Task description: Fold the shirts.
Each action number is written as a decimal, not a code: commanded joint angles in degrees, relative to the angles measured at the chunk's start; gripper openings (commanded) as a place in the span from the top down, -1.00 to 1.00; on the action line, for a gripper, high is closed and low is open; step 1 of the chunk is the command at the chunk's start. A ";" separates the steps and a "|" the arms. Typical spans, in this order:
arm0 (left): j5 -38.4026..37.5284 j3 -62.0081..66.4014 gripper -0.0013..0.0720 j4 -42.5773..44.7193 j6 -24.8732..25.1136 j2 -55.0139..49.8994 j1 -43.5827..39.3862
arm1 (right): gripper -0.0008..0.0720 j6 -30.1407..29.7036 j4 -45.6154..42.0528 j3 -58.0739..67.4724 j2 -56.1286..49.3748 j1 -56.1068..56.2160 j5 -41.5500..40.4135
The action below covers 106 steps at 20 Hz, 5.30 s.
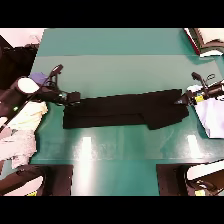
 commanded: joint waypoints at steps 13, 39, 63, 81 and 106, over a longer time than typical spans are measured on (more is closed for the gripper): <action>4.68 34.25 0.90 -4.09 1.86 -39.58 -19.80 | 0.94 21.20 7.50 23.39 15.47 28.89 -1.64; -18.47 34.42 0.90 21.22 4.72 -2.23 13.20 | 0.81 13.44 4.68 40.33 -12.37 71.87 -23.19; -19.65 33.64 0.90 18.58 5.09 -1.95 13.20 | -0.85 14.03 11.41 2.80 -4.39 40.57 -23.45; -22.51 33.64 0.90 17.88 5.53 -1.95 13.20 | 0.94 9.51 16.48 21.99 -12.09 48.39 -12.70; -19.85 33.64 0.90 17.57 0.79 -1.95 -2.03 | 0.94 24.15 -1.40 22.01 11.26 -16.90 -24.24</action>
